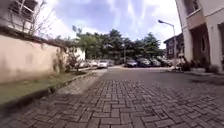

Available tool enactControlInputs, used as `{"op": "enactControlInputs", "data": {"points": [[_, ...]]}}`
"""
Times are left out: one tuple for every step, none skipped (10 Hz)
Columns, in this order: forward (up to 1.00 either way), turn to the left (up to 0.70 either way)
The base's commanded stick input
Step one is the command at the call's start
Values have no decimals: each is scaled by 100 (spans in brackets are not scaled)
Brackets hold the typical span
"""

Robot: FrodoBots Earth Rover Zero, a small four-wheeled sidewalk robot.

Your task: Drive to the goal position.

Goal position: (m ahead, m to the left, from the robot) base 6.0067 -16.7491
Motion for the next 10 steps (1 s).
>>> {"op": "enactControlInputs", "data": {"points": [[70, 3], [70, 3], [70, 3], [70, 3], [70, 3], [70, 3], [70, 3], [70, 3], [70, 3], [70, 3]]}}
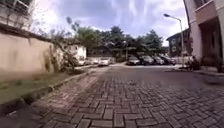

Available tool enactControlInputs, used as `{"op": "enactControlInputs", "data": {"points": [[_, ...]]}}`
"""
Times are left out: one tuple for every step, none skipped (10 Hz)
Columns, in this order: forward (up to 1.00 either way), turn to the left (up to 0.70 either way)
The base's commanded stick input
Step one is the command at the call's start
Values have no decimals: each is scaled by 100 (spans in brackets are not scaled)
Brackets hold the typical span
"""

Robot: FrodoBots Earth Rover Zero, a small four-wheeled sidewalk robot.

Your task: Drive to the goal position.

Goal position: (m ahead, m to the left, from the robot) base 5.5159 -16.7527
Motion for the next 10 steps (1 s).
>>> {"op": "enactControlInputs", "data": {"points": [[70, 3], [70, 3], [70, 3], [70, 3], [70, 3], [70, 3], [70, 3], [70, 3], [70, 3], [70, 3]]}}
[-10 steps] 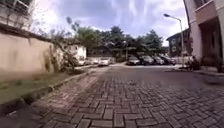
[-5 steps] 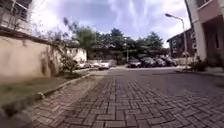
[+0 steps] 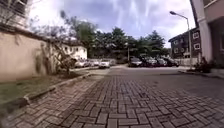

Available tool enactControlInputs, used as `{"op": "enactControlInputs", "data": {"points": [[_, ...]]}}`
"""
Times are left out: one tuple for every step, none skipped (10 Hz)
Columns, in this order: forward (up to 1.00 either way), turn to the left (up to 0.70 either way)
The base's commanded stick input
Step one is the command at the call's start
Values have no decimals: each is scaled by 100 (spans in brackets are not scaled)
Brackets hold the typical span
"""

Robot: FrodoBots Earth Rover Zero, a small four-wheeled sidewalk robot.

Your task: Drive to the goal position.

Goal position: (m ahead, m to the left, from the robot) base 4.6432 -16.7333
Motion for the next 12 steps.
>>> {"op": "enactControlInputs", "data": {"points": [[70, 3], [70, 3], [70, 3], [70, 3], [70, 3], [70, 3], [70, 2], [70, -4], [70, -17], [70, -30], [70, -34], [70, -35]]}}
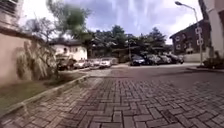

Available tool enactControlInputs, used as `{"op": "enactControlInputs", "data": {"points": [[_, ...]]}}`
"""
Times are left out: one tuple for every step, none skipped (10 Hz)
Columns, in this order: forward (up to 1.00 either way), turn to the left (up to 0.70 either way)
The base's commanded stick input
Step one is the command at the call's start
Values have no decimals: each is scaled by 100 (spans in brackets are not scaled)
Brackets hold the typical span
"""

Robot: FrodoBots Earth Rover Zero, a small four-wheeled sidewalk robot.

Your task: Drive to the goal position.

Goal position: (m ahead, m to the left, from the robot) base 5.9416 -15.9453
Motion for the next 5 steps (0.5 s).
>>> {"op": "enactControlInputs", "data": {"points": [[70, -35], [70, -35], [70, -35], [70, -35], [70, -35]]}}
